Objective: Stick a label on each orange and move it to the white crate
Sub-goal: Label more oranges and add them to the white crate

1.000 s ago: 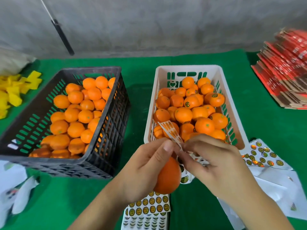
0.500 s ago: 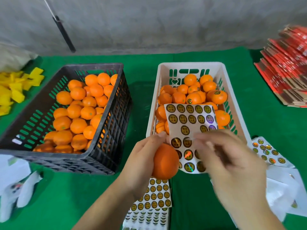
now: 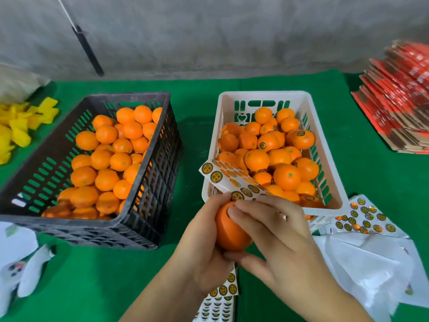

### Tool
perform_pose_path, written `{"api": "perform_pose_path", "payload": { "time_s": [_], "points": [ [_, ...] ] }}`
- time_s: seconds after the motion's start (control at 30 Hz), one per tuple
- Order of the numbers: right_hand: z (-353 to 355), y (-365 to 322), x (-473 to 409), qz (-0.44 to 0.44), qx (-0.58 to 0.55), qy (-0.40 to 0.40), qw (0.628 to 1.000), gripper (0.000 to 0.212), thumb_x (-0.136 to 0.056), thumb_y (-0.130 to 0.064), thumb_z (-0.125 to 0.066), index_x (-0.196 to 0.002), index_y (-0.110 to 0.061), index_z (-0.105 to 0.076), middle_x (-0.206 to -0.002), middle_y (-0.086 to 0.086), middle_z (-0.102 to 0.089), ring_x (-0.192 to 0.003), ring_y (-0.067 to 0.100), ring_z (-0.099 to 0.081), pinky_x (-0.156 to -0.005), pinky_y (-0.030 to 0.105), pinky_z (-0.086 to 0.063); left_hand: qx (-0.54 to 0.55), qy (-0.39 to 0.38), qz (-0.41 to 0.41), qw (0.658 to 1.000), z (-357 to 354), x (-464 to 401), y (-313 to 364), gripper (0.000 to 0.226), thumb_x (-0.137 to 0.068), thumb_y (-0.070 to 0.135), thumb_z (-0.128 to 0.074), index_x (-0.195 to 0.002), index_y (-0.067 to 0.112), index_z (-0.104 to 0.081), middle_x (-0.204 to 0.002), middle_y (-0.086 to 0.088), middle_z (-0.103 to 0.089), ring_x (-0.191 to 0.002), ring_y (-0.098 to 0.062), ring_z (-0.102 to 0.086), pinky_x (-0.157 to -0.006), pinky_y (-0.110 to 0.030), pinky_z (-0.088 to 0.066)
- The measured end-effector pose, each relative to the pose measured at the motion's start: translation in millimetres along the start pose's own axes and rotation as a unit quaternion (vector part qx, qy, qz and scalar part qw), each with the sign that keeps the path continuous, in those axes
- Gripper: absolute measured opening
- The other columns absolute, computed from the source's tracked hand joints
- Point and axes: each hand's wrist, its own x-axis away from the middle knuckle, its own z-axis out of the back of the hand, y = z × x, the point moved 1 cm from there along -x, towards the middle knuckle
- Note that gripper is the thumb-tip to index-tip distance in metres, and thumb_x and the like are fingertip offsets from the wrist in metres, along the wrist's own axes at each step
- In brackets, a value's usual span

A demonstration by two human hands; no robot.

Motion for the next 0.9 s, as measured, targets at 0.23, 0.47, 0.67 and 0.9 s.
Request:
{"api": "perform_pose_path", "payload": {
  "time_s": [0.23,0.47,0.67,0.9],
  "points": [
    [16.1,41.4,-25.2,-0.036,-0.066,0.138,0.988,0.069,-0.084,-0.063,-0.081,-0.132,-0.015,-0.068,-0.121,-0.004,-0.063,-0.117,0.020,-0.053,-0.104,0.026,-0.036,-0.074,0.071,-0.190,0.976,6.9,-8.4,13.4,0.031,-0.107,0.027,-0.047,-0.118,0.005,-0.067,-0.116,-0.014,-0.074,-0.117,-0.037,-0.065,-0.110,-0.053,-0.048],
    [1.5,94.2,-74.3,-0.350,-0.094,0.024,0.932,0.110,-0.083,-0.077,-0.062,-0.168,-0.030,-0.009,-0.172,0.000,-0.024,-0.157,0.023,-0.018,-0.128,0.047,-0.018,-0.031,-0.007,-0.208,0.978,18.5,-14.1,24.8,0.033,-0.105,0.033,-0.046,-0.114,0.012,-0.069,-0.119,-0.019,-0.074,-0.106,-0.035,-0.074,-0.082,-0.051,-0.063],
    [-34.1,47.7,-34.7,-0.465,-0.632,-0.094,0.612,0.068,-0.087,-0.048,-0.081,-0.146,-0.022,-0.060,-0.138,0.003,-0.070,-0.124,0.022,-0.069,-0.090,0.034,-0.062,-0.123,-0.051,-0.230,0.964,37.5,-23.2,49.7,0.013,-0.089,0.031,-0.055,-0.088,0.018,-0.055,-0.090,-0.009,-0.067,-0.082,-0.027,-0.070,-0.069,-0.042,-0.060],
    [-37.7,48.3,-27.2,-0.458,-0.645,0.103,0.603,0.034,-0.086,-0.013,-0.072,-0.118,-0.022,-0.078,-0.128,0.010,-0.075,-0.115,0.027,-0.074,-0.079,0.033,-0.064,-0.574,0.132,-0.500,0.635,85.8,-80.1,145.3,0.016,-0.103,0.024,-0.050,-0.107,0.026,-0.065,-0.111,0.011,-0.071,-0.102,0.001,-0.064,-0.091,-0.014,-0.046]
  ]
}}
